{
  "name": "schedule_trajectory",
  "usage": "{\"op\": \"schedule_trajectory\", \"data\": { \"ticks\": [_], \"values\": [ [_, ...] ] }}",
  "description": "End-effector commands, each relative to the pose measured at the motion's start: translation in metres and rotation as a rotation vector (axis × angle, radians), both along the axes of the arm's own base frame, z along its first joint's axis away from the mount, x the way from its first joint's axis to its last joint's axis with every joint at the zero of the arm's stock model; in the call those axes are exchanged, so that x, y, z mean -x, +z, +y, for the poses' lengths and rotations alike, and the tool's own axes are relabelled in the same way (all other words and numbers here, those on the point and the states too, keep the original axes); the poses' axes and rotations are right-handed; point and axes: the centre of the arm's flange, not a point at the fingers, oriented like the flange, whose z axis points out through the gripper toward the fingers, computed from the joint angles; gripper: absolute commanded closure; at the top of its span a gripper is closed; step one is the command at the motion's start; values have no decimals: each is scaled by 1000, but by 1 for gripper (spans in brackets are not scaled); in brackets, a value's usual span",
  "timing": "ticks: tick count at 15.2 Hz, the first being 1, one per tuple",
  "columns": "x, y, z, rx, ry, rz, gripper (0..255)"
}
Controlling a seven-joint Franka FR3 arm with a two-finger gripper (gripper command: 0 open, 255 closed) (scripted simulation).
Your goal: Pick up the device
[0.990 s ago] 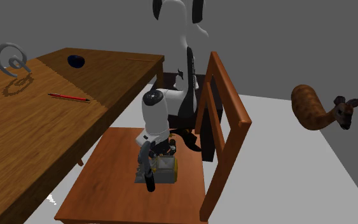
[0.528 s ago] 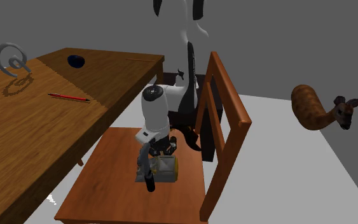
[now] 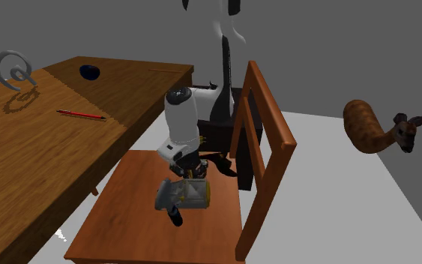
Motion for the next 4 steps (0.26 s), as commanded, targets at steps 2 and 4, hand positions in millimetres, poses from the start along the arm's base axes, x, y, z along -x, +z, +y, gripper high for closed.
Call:
{"op": "schedule_trajectory", "data": {
  "ticks": [2, 4],
  "values": [
    [-1, 16, 0, 0, 0, -1, 255],
    [-1, 17, 0, 0, 0, -1, 255]
  ]
}}
